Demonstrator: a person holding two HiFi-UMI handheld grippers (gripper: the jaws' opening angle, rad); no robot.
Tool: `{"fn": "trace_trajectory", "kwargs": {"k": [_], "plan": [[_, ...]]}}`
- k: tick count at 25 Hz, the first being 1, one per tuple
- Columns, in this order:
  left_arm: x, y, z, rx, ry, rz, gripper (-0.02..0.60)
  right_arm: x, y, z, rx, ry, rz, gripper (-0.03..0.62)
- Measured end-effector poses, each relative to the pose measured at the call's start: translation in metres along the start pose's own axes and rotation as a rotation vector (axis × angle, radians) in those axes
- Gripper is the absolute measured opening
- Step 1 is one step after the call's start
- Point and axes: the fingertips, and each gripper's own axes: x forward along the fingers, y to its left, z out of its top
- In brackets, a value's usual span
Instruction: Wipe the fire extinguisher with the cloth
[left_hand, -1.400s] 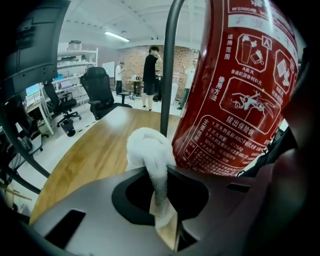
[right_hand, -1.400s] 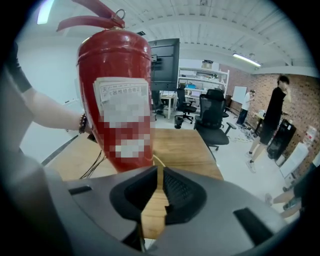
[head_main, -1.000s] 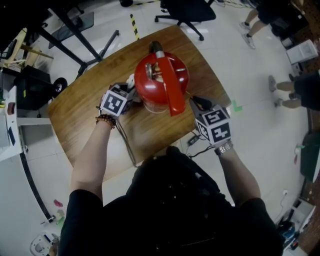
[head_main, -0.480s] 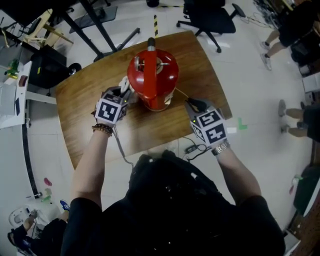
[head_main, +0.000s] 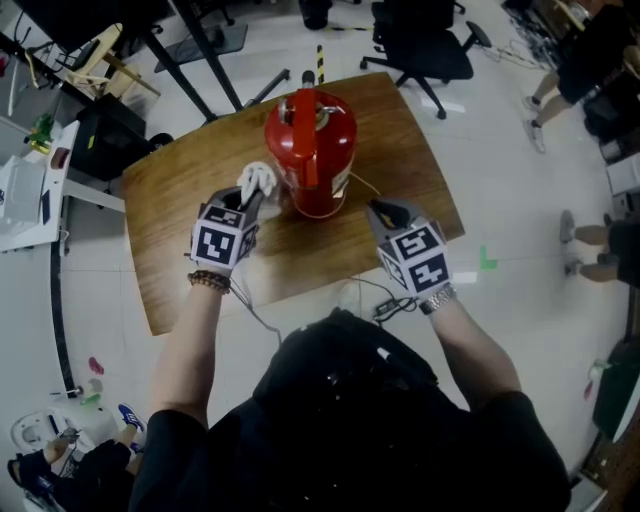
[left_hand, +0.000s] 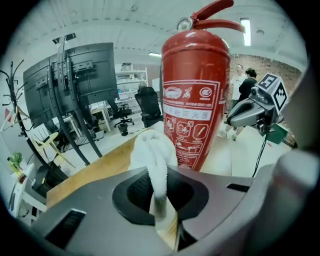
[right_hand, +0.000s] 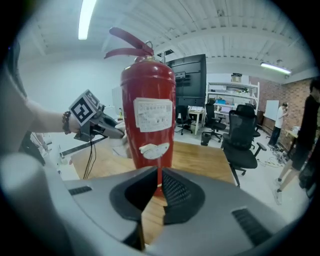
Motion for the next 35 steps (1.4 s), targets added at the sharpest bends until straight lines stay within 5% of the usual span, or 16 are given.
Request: {"fn": "trace_trajectory", "kwargs": {"k": [22, 35], "plan": [[-0.125, -0.148, -0.02, 0.151, -0.139, -0.159, 0.034, -0.085, 0.145, 0.012, 0.071, -0.158, -0.117, 0.014], [-0.161, -0.172, -0.027, 0.146, -0.166, -0.148, 0.034, -0.12, 0.166, 0.012, 0.043, -0.185, -0.131, 0.014]]}}
